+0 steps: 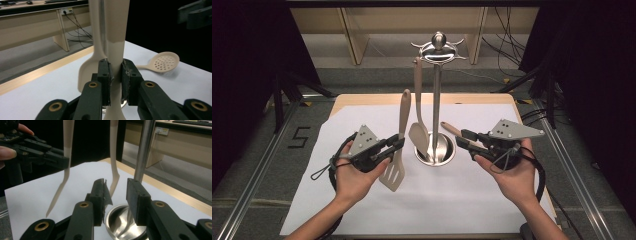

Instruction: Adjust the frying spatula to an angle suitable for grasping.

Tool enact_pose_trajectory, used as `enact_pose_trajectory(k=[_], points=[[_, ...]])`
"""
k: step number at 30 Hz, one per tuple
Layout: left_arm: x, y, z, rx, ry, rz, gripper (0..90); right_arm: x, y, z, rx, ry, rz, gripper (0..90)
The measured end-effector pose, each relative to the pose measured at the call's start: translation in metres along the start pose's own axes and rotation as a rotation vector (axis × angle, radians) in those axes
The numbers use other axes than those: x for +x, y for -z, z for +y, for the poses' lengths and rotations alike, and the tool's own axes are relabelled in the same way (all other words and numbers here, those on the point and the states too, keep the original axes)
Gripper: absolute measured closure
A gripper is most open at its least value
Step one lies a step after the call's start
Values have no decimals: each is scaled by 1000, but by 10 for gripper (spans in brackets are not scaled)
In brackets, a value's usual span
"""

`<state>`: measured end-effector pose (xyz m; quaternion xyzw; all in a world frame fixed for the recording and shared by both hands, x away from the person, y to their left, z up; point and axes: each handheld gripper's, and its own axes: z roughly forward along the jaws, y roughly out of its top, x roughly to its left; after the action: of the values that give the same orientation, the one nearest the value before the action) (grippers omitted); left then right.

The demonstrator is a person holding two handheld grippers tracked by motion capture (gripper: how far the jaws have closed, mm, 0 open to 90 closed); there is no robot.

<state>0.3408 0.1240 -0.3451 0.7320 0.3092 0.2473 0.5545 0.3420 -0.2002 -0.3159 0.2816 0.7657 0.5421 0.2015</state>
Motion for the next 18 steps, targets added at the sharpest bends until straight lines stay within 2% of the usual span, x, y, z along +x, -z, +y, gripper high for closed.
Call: enact_pose_trajectory(k=[1,2,3,5,6,8,13,15,16,18], points=[[-3,-2,1,-1,-2,-6,779,1,-1,1,2,-10,18,685],[-5,-3,3,-3,-4,-11,779,1,-1,2,-5,1,12,685],[-8,-5,4,-11,-4,-13,779,3,-2,3,1,-24,18,684],[-13,-8,7,-10,-13,-28,779,5,-3,7,-11,-13,18,682],[-15,-10,8,-13,-12,-33,779,7,-5,9,-31,-7,37,679],[-19,-13,11,-10,-20,-42,779,8,-6,12,-41,21,28,676],[-30,-22,17,-7,-46,-58,779,15,-14,20,-51,23,51,658],[-33,-26,18,-6,-47,-69,779,16,-18,21,-62,36,50,656],[-34,-28,18,-3,-51,-72,779,18,-19,22,-57,16,55,654],[-36,-32,19,2,-51,-78,778,19,-22,23,-69,25,67,648]])
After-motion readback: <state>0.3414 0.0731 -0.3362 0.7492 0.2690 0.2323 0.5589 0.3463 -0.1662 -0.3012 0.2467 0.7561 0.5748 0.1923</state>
